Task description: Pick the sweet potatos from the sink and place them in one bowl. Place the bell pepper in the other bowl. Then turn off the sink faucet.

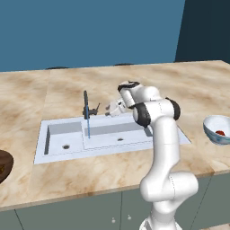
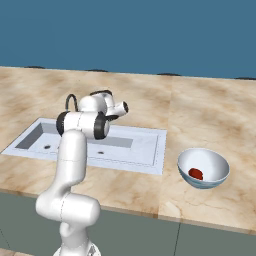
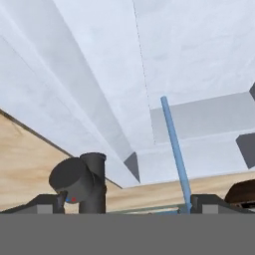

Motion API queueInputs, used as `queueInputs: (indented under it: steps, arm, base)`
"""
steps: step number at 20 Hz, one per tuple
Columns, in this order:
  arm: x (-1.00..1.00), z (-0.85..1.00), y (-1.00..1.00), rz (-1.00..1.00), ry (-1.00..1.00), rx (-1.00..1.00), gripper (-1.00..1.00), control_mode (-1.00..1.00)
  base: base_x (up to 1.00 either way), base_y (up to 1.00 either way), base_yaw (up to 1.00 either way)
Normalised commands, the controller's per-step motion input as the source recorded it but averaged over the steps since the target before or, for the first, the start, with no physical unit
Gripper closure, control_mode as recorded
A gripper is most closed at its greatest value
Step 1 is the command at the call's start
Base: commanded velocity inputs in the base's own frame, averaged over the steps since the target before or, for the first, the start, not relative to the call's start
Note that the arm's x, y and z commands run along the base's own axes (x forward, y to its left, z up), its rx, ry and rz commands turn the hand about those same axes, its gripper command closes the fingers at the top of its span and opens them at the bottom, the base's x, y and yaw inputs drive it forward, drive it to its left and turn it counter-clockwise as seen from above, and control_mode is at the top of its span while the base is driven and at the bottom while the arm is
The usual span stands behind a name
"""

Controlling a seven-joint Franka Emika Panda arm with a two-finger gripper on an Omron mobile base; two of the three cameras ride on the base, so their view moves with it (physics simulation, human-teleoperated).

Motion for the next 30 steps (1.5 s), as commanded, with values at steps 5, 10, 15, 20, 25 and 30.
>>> queueInputs:
  steps: [5, 10, 15, 20, 25, 30]
  arm:
    - [0.12, -0.08, 0.17, 0.03, 0.00, 0.00, -1.00, -1.00]
    - [0.31, 0.00, 0.16, 0.05, 0.01, 0.00, -1.00, -1.00]
    - [0.32, 0.00, 0.04, 0.04, 0.01, 0.00, -1.00, -1.00]
    - [0.24, -0.01, 0.03, 0.03, 0.02, 0.00, -1.00, -1.00]
    - [0.24, -0.05, 0.21, 0.04, 0.04, 0.00, -1.00, -1.00]
    - [0.04, 0.00, 0.60, 0.10, 0.06, -0.04, -1.00, -1.00]
  base:
    - [0.00, 0.00, 0.00]
    - [0.00, 0.00, 0.00]
    - [0.00, 0.00, 0.00]
    - [0.00, 0.00, 0.00]
    - [0.00, 0.00, 0.00]
    - [0.00, 0.00, 0.00]
